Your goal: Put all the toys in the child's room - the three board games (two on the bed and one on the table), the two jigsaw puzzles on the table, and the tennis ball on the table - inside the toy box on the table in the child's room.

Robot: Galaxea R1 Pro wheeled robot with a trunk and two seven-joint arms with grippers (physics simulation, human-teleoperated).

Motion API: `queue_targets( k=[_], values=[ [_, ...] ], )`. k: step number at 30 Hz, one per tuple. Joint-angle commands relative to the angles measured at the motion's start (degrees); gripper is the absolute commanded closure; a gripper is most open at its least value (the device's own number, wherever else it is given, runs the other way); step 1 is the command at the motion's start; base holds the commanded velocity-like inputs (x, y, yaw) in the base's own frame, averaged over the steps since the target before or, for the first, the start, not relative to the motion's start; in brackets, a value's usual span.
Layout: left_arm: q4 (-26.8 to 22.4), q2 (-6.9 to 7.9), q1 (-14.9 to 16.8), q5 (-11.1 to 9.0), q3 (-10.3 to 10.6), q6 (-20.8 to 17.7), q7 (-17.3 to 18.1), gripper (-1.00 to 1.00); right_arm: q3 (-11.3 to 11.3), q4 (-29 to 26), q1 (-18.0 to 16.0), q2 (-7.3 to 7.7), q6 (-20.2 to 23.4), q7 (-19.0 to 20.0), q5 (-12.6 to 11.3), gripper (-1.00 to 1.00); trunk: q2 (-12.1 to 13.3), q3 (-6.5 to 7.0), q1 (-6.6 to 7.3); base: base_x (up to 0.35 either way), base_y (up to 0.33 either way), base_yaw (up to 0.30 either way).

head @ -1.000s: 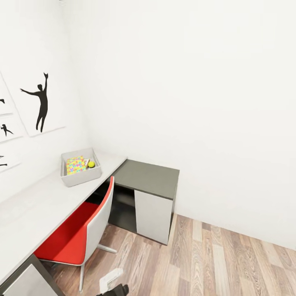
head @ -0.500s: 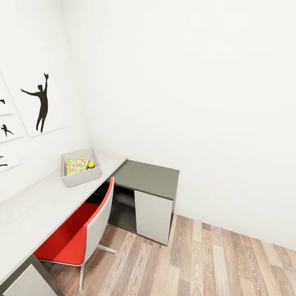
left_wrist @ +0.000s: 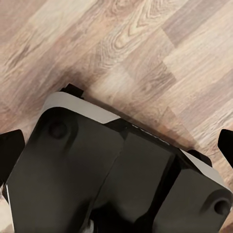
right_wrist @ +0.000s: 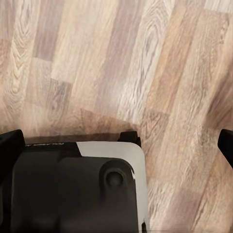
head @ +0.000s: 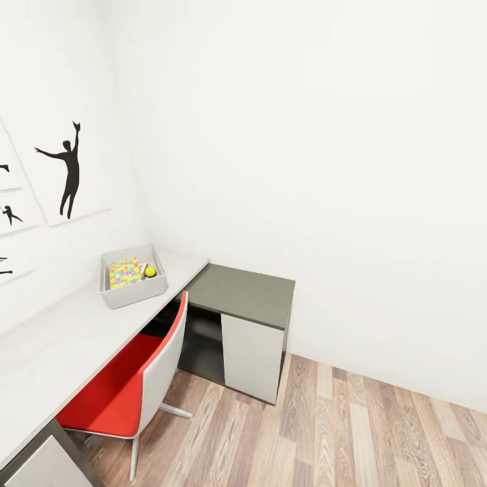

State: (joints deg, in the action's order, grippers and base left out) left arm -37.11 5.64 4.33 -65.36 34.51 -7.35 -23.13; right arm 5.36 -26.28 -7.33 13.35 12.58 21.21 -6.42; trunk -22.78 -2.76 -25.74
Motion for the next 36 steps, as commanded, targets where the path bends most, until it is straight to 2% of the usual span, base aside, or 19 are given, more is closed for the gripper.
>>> queue_targets(
  k=[1,7,12,15,19,20,23,29,32,36],
  values=[
    [0.14,0.08,0.06,-0.27,0.35,-0.01,-0.32,-1.00,0.20,0.23,-0.03,-0.05,0.42,0.15,-0.55,-1.00,-0.14,-0.12,-0.04,0.000,0.000,0.000],
    [2.40,0.06,0.04,-0.35,0.43,0.16,0.04,-1.00,0.30,1.51,-0.05,-0.16,0.07,-0.19,-0.44,-1.00,-0.14,-0.07,-0.04,0.000,0.000,0.000],
    [5.92,-0.29,0.05,-0.18,0.55,0.20,0.30,-1.00,0.21,4.27,-0.05,-0.44,0.02,-2.74,-0.28,-1.00,-0.14,-0.05,-0.04,0.000,0.000,0.000],
    [7.65,-0.36,0.06,-0.04,0.63,0.21,0.65,-1.00,0.17,5.95,-0.05,-1.25,0.01,-4.88,-0.19,-1.00,-0.14,-0.05,-0.04,0.000,0.000,0.000],
    [12.50,-0.54,0.06,0.04,0.75,0.36,2.53,-1.00,0.02,8.93,-0.05,-3.62,0.00,-9.56,-0.08,-1.00,-0.14,-0.05,-0.04,0.000,0.000,0.000],
    [12.50,-0.54,0.06,0.04,0.75,0.36,2.53,-1.00,0.02,8.93,-0.05,-3.62,0.00,-9.56,-0.08,-1.00,-0.14,-0.05,-0.04,0.000,0.000,0.000],
    [17.02,-0.77,0.06,-0.23,0.71,1.49,4.41,-1.00,0.09,10.72,0.05,-4.70,-0.05,-12.70,-0.10,-1.00,-0.14,-0.05,-0.04,0.000,0.000,0.000],
    [21.27,-0.89,0.02,-0.23,0.77,2.61,5.52,-1.00,0.22,12.19,0.39,-5.36,0.21,-14.58,-0.26,-1.00,-0.14,-0.05,-0.04,0.000,0.000,0.000],
    [25.03,-0.79,-0.08,-0.18,0.84,3.17,6.09,-1.00,0.28,14.38,0.74,-5.75,0.27,-15.54,-0.33,-1.00,-0.14,-0.05,-0.04,0.000,0.000,0.000],
    [27.51,-0.50,-0.33,-0.09,0.87,3.47,6.38,-1.00,0.32,16.56,0.98,-6.10,0.25,-16.03,-0.35,-1.00,-0.14,-0.04,-0.04,0.000,0.000,0.000]
  ],
)
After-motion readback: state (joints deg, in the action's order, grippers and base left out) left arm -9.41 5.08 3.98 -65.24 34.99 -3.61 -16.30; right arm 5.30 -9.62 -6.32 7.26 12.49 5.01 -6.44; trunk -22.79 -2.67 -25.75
